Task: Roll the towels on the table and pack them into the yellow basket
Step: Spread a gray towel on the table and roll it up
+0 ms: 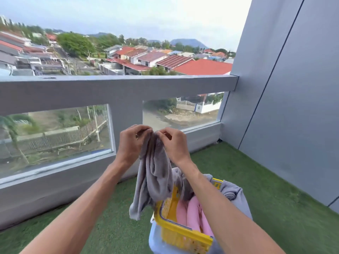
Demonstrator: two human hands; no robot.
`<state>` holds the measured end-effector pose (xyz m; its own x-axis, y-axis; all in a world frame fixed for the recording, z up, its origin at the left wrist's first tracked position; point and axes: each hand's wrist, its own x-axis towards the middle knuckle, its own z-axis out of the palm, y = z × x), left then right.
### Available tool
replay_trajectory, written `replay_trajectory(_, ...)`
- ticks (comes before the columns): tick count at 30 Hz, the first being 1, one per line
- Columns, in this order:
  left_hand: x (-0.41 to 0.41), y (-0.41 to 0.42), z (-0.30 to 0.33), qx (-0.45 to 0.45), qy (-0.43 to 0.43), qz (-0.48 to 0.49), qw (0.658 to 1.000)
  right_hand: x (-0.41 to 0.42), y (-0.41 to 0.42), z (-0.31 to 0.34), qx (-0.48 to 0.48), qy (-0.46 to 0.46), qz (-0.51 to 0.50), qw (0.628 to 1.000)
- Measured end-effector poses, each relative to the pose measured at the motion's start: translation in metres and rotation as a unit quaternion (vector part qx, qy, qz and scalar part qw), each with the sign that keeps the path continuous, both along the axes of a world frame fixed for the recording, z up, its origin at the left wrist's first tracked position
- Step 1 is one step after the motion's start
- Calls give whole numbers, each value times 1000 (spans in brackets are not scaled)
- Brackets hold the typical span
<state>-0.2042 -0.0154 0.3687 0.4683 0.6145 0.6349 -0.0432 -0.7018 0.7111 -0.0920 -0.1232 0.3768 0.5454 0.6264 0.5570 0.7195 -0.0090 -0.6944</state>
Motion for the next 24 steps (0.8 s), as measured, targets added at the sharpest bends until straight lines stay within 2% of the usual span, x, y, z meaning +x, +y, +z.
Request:
replay_trajectory(8,-106,-24,46,73,9,-5,997,-86,-18,35,7,23,41,999)
replay_trajectory(11,-147,-37,54,106,61,-26,992,-121,-33,29,-13,67,77,995)
replay_trajectory(15,-174,-59,54,103,96,-75,987,-166,-75,14,-5,162,111,980)
replay_trajectory(19,-168,-85,34,80,151,-161,972,-185,-129,-8,17,224,78,971)
replay_trajectory(22,-151,-116,27,10,146,-261,954,-184,-167,-24,-1,236,39,971)
replay_trajectory(24,-137,-137,31,-2,139,-315,939,-180,-193,-26,20,260,10,965)
